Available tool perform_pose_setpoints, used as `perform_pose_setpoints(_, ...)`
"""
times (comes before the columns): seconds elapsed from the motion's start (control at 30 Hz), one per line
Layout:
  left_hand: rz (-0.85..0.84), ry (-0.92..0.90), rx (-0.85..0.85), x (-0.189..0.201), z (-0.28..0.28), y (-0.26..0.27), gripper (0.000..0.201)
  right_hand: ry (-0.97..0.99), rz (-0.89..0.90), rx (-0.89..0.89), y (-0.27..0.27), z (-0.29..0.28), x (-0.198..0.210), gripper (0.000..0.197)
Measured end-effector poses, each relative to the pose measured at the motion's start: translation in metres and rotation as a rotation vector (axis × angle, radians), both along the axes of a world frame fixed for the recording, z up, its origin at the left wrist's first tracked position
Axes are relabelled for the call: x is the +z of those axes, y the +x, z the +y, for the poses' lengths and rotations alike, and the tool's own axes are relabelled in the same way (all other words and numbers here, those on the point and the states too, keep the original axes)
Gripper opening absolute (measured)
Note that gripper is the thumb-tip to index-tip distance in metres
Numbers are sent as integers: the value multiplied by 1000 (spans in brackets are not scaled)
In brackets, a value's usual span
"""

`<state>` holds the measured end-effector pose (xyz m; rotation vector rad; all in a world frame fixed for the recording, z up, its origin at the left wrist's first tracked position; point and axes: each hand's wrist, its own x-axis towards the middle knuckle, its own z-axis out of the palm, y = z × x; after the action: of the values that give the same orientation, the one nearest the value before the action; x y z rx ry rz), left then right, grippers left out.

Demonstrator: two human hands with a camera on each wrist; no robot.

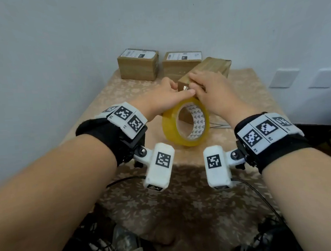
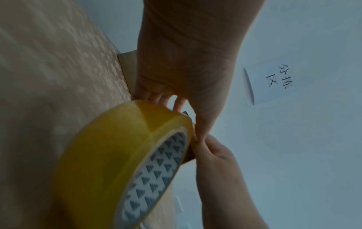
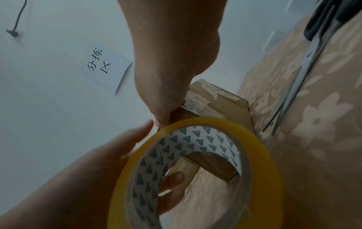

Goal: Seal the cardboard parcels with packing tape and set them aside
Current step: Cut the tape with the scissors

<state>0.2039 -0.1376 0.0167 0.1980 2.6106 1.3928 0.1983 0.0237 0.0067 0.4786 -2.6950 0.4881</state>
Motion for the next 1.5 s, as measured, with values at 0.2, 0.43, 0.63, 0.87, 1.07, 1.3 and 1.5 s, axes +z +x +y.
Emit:
perform_pose_setpoints(0.2,218,-171,-70,-11,-2,12,41,2,50,-96,3,-8,3,37)
perform_pose_setpoints(0.43,468,-603,-132,1,-20,3,66,185,28,-293,4,-20,-3,51)
perform_pose_setpoints(0.63,518,-604,-158,7,-16,7,42,144,-63,-280,-3,-20,-7,52)
perform_pose_setpoints(0.87,506,-561,-112,5,-21,8,47,127,-170,-290,-1,-22,-3,51)
perform_pose_setpoints(1.07,481,-519,-101,-11,-20,5,47,-167,-171,-56,2,-1,-1,47)
perform_pose_setpoints(1.3,444,-557,-65,-20,-4,5,50,-187,-221,-486,18,85,-7,34)
perform_pose_setpoints(1.5,448,-530,-27,-20,9,5,50,410,-633,-465,42,116,-27,30)
